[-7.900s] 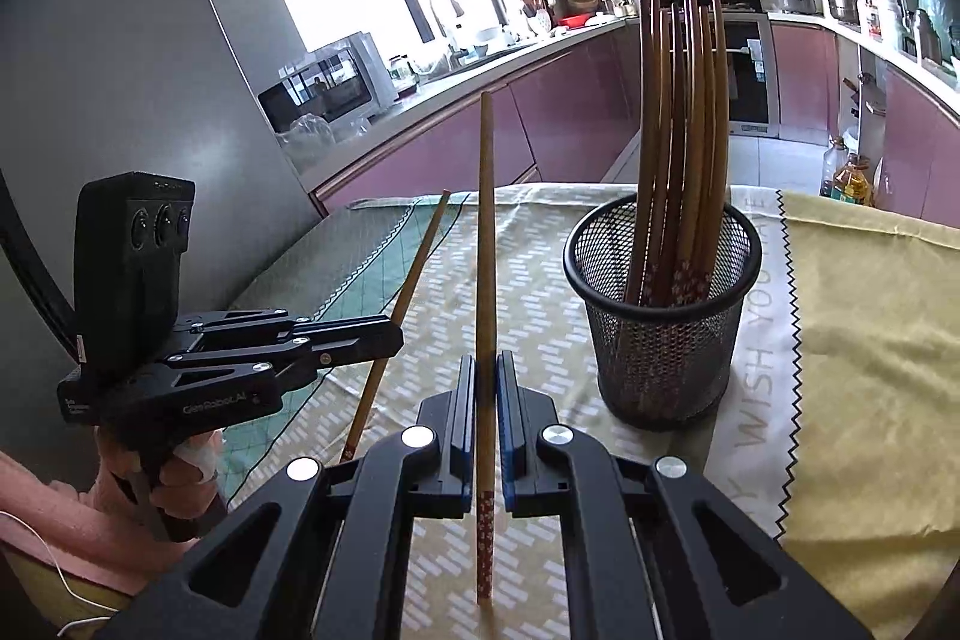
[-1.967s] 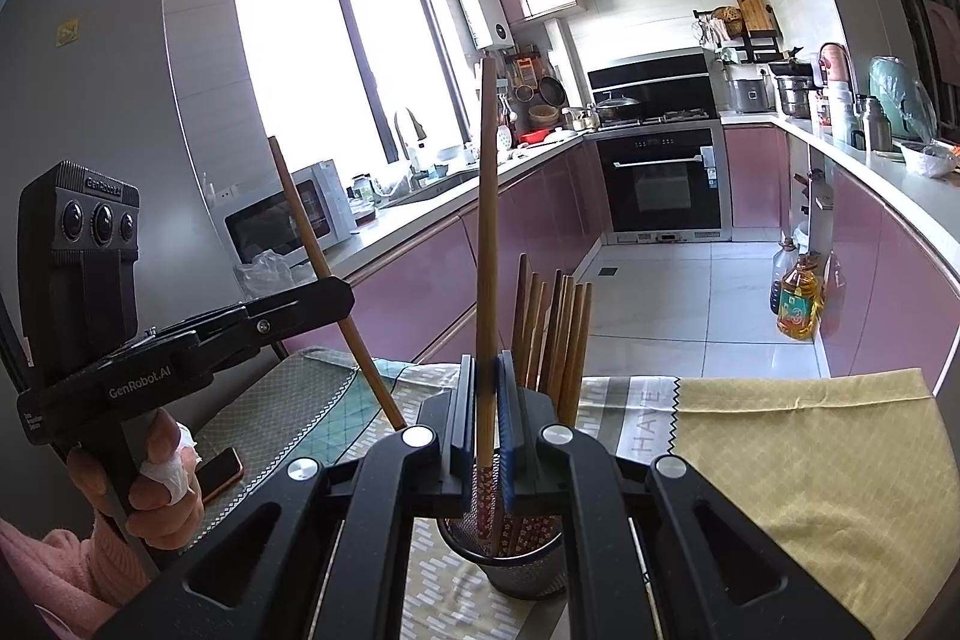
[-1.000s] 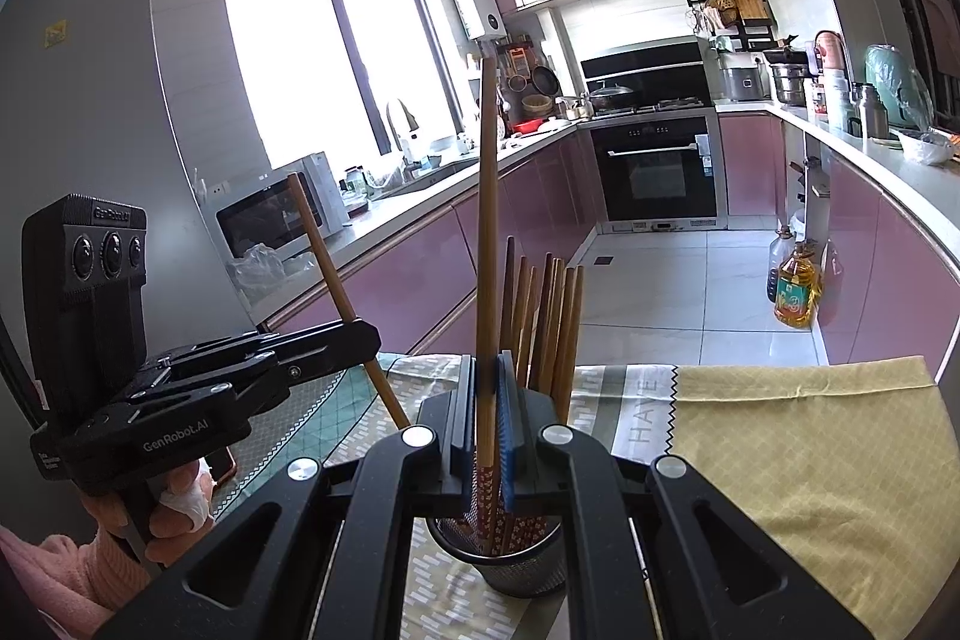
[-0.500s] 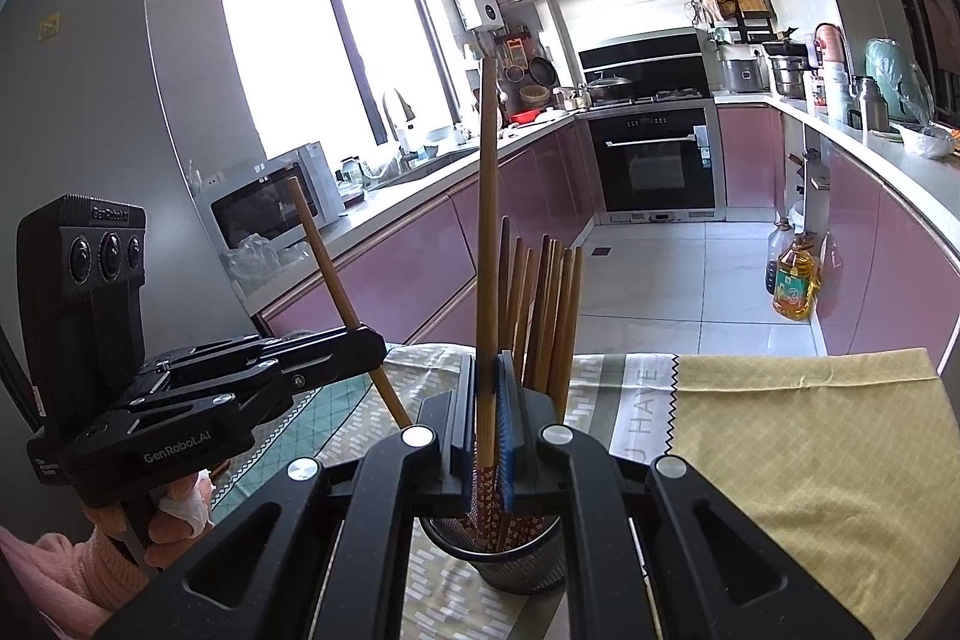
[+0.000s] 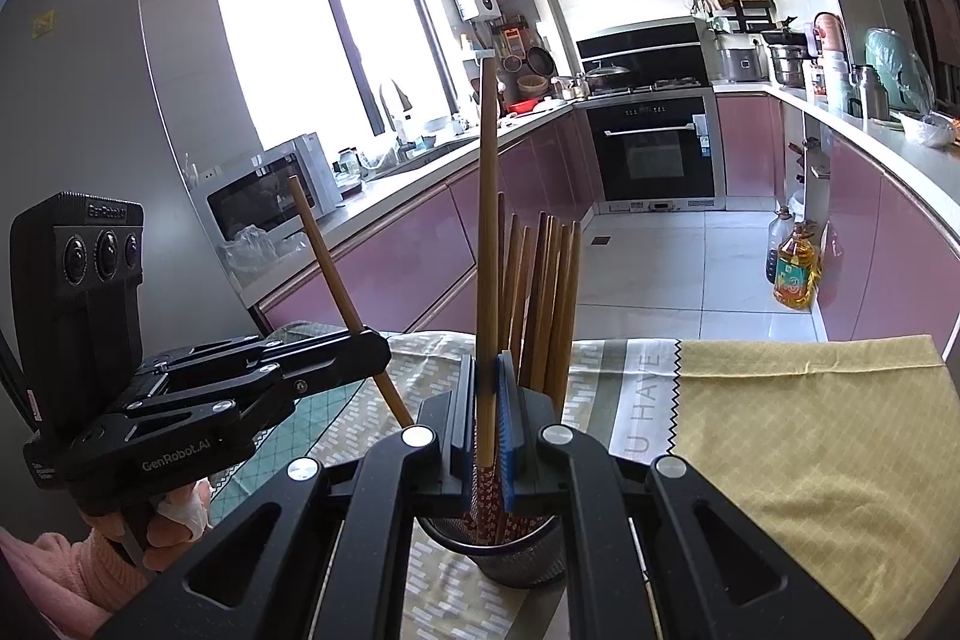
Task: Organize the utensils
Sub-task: 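Lower both held chopsticks into the mesh cup and hold them there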
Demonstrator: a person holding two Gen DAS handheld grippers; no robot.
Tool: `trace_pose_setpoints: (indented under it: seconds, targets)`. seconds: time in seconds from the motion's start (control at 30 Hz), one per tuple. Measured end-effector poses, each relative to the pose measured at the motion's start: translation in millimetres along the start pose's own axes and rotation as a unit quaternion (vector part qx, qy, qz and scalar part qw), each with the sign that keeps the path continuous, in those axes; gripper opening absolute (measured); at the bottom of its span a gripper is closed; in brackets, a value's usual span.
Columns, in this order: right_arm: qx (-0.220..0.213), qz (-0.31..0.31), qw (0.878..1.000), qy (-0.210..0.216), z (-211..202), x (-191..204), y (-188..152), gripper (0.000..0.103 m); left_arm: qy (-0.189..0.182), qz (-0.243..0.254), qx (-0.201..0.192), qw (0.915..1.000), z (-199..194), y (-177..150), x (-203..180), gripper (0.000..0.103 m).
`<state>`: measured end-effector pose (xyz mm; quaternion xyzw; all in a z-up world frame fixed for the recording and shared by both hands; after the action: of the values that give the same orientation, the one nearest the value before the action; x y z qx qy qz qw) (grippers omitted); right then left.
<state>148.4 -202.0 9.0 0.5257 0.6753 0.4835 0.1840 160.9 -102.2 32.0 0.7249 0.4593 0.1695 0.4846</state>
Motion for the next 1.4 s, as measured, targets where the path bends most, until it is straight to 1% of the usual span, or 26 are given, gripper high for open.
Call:
trace_pose_setpoints:
  seconds: [0.7,1.4]
  targets:
    - [0.017,0.005,1.000,0.001,8.4,-2.8,-10.5,0.006,-0.005,-0.001,0.021,0.9998,9.9,-10.6,0.3,0.007]
    - [0.035,0.005,0.999,0.001,20.6,-2.4,-19.4,0.006,0.002,0.004,0.025,0.9997,21.2,-13.0,4.2,0.007]
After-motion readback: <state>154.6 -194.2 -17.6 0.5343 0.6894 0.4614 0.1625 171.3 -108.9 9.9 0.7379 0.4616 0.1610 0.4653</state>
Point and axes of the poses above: each gripper's, at about its wrist camera, not at the fingertips, and z roughly the way its jaws point, x to its left, y to its top, the point moved 5 cm from there along z, roughly the way its jaws point, and after that the axes turned 5 degrees about -y, right-handed, at the moved point
